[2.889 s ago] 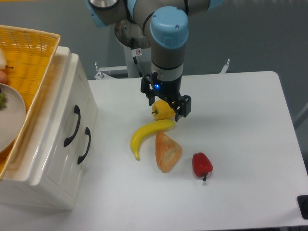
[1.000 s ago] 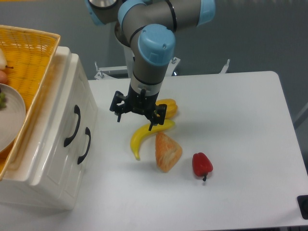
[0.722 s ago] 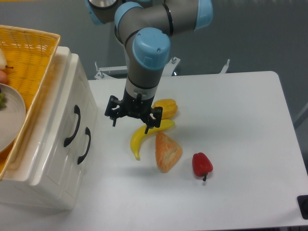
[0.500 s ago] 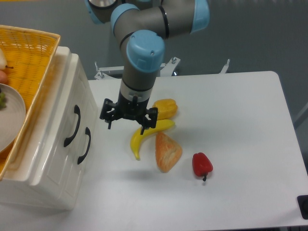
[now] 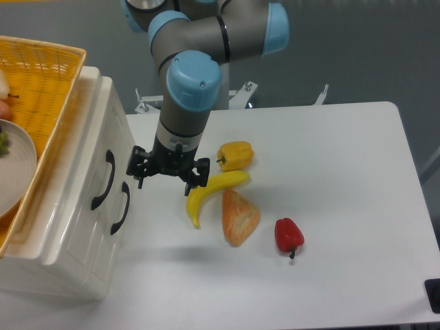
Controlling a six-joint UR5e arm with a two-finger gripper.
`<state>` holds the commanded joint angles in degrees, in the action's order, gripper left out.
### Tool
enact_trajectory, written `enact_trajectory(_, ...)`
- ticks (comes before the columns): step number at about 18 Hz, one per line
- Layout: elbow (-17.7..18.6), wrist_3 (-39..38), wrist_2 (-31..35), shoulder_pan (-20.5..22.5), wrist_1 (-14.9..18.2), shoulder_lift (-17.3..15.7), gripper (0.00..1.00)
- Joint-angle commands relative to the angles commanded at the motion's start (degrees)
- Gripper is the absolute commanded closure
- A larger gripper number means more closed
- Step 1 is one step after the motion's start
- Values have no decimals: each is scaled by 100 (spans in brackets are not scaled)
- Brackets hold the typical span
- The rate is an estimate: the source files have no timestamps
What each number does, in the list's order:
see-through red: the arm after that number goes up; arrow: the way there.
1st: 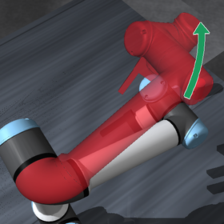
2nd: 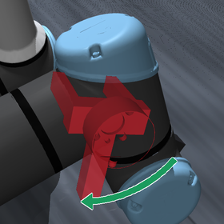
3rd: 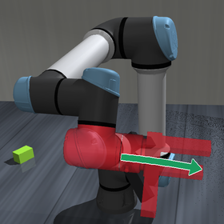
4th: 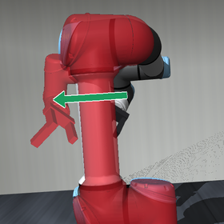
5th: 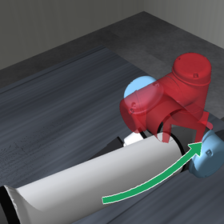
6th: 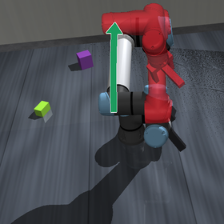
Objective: Slide open the top white drawer
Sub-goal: 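Move the gripper toward the black handle of the upper white drawer, then lower the open gripper around the upper drawer's black handle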
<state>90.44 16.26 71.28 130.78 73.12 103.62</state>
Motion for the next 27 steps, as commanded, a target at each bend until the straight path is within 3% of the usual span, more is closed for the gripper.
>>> enact_trajectory(8, 18, 9, -35, -71, 202, 0, 0)
enact_trajectory(27, 79, 70, -431, -114, 264, -44, 0)
